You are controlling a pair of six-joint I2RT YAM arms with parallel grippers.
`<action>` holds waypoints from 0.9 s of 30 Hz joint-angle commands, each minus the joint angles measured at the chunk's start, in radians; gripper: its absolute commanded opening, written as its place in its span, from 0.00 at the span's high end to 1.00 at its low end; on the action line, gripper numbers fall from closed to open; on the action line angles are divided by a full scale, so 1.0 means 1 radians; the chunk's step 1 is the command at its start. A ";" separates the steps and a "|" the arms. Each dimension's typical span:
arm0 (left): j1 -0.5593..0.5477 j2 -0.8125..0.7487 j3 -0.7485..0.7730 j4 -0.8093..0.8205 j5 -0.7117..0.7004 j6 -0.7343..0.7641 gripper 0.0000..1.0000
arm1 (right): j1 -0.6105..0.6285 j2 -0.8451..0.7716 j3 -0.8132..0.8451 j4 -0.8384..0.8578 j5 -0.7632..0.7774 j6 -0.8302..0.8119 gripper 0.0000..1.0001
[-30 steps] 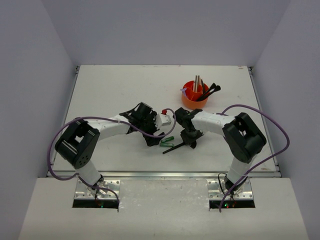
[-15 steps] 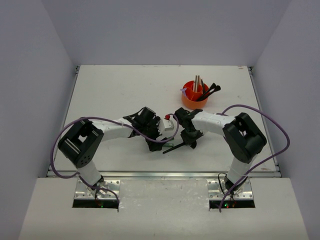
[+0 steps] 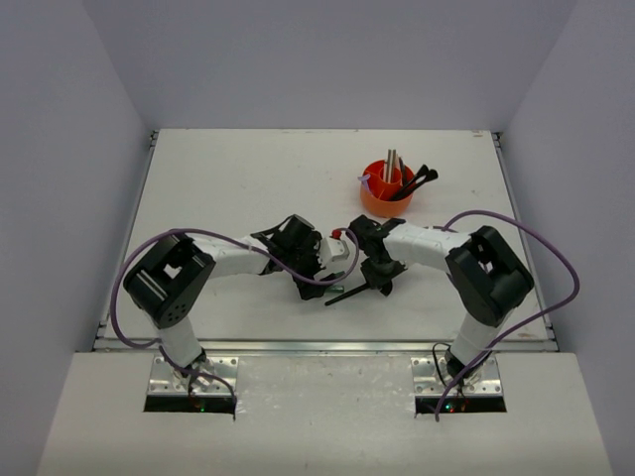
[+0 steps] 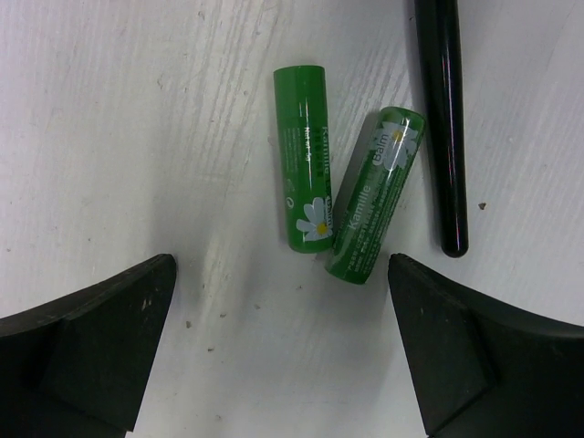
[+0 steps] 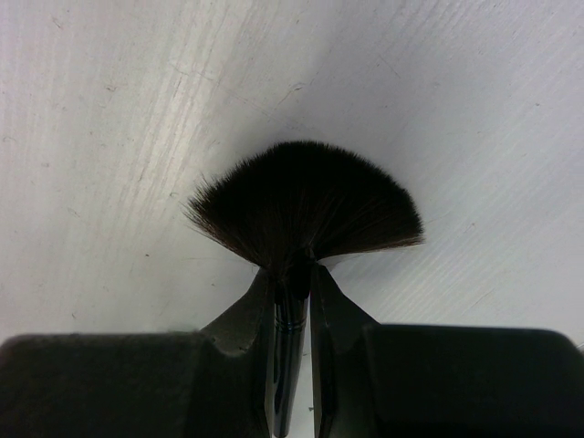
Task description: Organize the makeup
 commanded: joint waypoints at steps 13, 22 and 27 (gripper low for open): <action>-0.023 0.033 0.034 0.010 -0.047 -0.028 0.00 | -0.006 -0.079 -0.051 -0.056 0.200 -0.041 1.00; -0.023 0.042 0.042 0.002 -0.046 -0.028 0.00 | -0.006 -0.289 -0.142 0.033 0.374 -0.232 1.00; -0.024 0.044 0.043 -0.003 -0.041 -0.033 0.00 | -0.006 -0.390 -0.159 0.100 0.488 -0.363 1.00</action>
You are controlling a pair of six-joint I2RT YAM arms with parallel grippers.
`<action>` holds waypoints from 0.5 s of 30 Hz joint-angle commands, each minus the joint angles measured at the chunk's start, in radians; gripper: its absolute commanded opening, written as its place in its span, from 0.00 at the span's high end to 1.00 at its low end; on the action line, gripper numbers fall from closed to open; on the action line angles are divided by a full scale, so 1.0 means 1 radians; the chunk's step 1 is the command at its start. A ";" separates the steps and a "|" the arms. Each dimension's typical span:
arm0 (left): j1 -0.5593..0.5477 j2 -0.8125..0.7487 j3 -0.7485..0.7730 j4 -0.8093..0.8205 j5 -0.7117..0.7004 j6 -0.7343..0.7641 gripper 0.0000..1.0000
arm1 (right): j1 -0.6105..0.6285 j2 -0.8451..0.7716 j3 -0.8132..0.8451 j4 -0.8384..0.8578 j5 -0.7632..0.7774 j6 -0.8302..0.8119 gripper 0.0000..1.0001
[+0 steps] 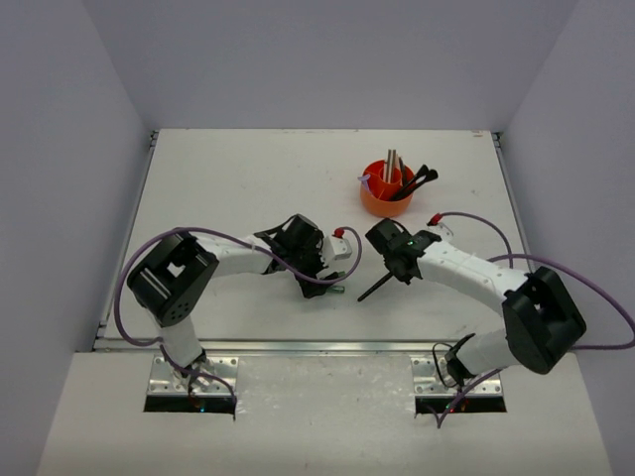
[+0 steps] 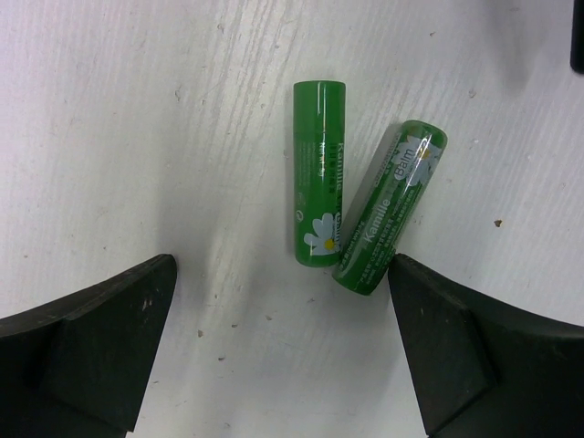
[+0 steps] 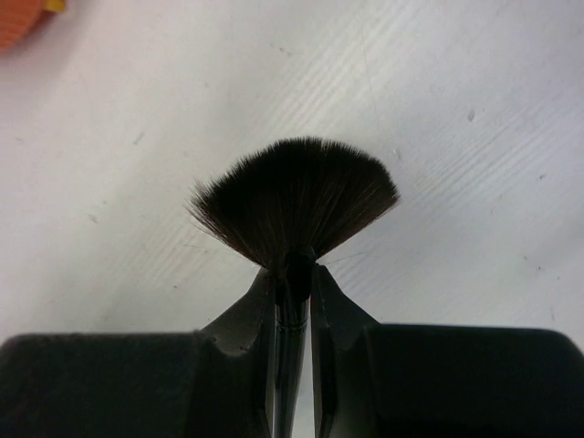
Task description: Organize the makeup
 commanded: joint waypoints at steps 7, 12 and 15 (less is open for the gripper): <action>-0.008 0.023 0.020 -0.013 0.001 -0.020 0.00 | -0.009 -0.218 0.021 0.334 0.344 -0.573 1.00; -0.008 0.019 0.016 -0.012 0.003 -0.023 0.00 | -0.129 -0.334 -0.042 0.869 0.100 -1.139 1.00; -0.008 0.016 0.012 -0.010 0.002 -0.024 0.00 | -0.194 -0.293 0.001 1.054 -0.063 -1.301 1.00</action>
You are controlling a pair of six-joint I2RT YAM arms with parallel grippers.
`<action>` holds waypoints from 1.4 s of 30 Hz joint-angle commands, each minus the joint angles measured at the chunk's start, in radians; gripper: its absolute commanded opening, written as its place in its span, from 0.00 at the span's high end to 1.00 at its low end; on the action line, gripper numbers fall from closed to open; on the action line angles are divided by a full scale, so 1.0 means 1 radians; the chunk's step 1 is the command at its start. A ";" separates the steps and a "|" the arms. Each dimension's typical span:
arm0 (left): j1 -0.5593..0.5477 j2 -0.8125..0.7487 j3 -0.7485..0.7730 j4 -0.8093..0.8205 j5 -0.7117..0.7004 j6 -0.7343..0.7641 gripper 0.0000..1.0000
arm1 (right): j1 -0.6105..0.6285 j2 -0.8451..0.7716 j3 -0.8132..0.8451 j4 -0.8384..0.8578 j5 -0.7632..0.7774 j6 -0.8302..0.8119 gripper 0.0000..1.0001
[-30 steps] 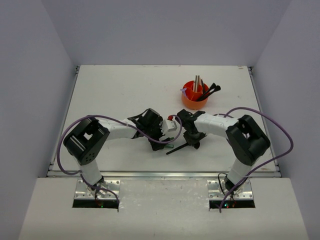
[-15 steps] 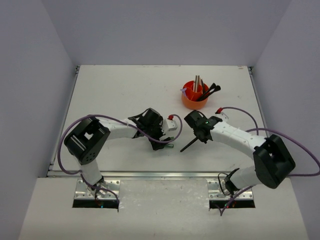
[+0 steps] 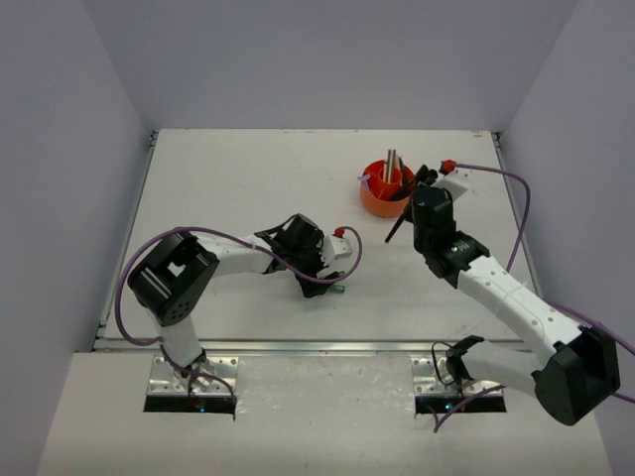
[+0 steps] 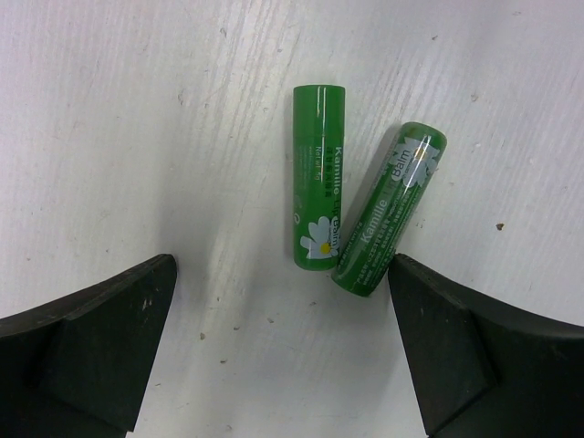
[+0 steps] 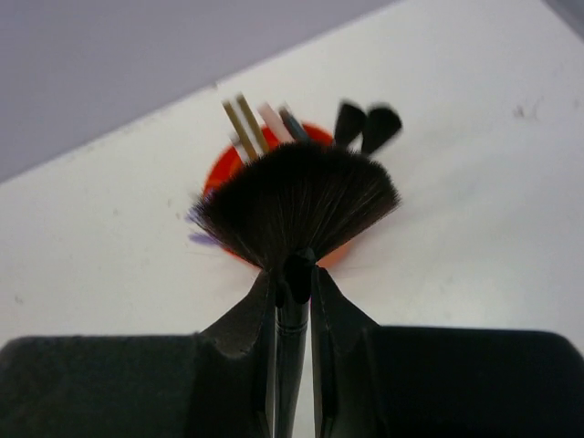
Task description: Organize the makeup
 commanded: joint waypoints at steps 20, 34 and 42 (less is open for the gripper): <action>-0.007 -0.019 -0.020 0.020 -0.012 -0.039 0.00 | -0.140 0.449 0.242 0.778 -0.194 -0.611 1.00; -0.007 -0.011 -0.017 0.015 -0.016 -0.049 0.00 | -0.141 0.470 0.119 0.778 -0.141 -0.416 1.00; -0.008 -0.010 -0.015 0.011 -0.018 -0.051 0.00 | -0.141 0.513 0.129 0.777 -0.117 -0.430 1.00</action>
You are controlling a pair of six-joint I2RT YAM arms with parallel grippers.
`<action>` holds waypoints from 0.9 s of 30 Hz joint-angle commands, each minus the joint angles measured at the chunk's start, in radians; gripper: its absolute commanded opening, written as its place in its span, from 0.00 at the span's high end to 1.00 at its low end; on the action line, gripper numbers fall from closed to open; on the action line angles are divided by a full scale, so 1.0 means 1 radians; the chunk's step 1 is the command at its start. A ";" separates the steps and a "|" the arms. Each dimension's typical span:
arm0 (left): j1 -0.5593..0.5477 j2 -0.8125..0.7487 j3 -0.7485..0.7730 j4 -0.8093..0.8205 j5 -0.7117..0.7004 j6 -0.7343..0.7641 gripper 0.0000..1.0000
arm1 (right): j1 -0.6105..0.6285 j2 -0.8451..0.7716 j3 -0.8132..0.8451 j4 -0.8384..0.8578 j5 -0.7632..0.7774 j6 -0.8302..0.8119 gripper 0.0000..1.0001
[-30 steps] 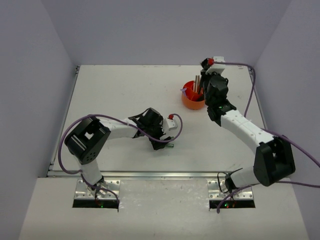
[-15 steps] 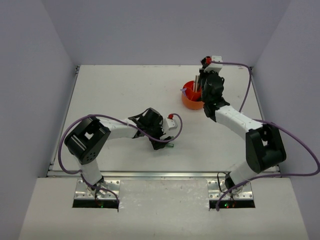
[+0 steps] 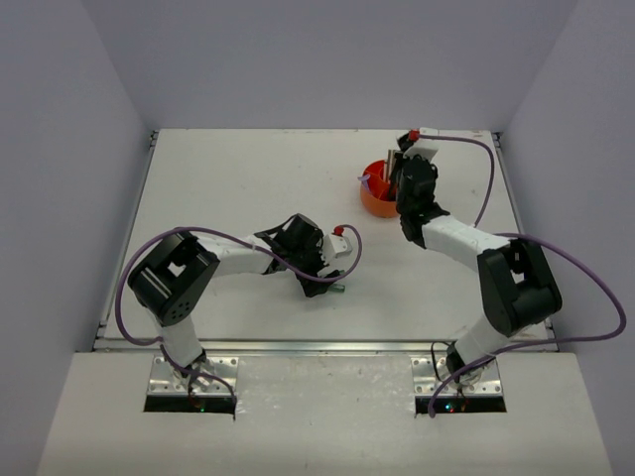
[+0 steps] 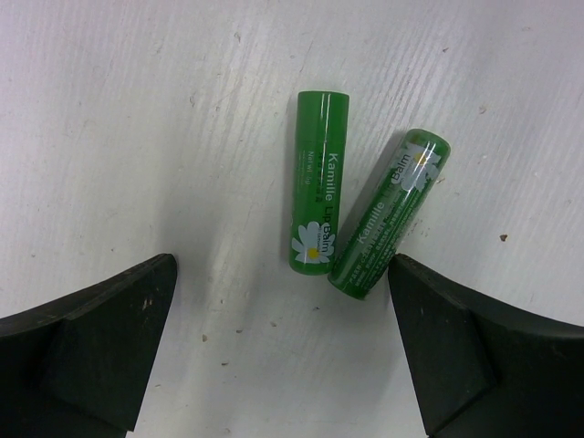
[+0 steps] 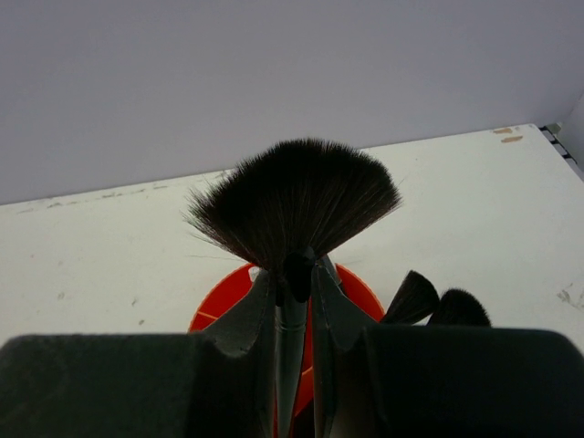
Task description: Organize the makeup
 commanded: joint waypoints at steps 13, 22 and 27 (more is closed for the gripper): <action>-0.008 -0.011 -0.013 -0.021 -0.003 -0.025 0.00 | -0.002 0.100 0.042 0.053 0.155 -0.123 1.00; -0.006 -0.011 -0.013 -0.024 0.000 -0.024 0.00 | -0.033 0.117 0.065 0.053 0.162 -0.160 1.00; -0.007 -0.013 -0.014 -0.024 0.000 -0.024 0.00 | -0.059 0.144 0.083 0.054 0.152 -0.161 1.00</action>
